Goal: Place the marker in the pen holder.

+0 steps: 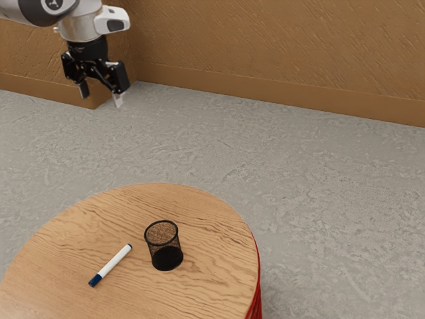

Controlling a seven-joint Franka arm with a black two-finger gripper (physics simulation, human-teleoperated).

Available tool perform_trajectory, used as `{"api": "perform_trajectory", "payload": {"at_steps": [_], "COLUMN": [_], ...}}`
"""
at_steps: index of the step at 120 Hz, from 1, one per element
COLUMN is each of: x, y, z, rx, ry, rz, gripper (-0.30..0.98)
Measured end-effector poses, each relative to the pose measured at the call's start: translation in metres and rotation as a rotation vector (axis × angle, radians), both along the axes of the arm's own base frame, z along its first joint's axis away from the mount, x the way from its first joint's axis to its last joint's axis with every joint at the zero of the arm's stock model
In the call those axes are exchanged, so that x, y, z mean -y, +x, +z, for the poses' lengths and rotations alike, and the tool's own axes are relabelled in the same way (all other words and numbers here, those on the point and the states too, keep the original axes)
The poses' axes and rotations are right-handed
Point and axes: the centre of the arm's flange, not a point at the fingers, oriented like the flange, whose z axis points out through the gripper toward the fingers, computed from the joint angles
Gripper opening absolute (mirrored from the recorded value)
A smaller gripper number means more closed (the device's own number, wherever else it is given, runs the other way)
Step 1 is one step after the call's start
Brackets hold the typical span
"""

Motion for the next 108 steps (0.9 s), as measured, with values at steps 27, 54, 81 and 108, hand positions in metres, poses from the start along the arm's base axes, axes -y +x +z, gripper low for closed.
{"api": "perform_trajectory", "payload": {"at_steps": [27,54,81,108], "x": [0.003,-0.011,-0.025,-0.026], "y": [-0.018,-0.056,-0.078,-0.076], "z": [-0.034,-0.204,-0.337,-0.393], "rx": [-0.065,-0.311,-0.368,-0.325], "ry": [0.007,-0.006,-0.042,-0.061], "rz": [0.018,0.063,0.122,0.151], "gripper": [0.69,0.69,0.69,0.68]}}
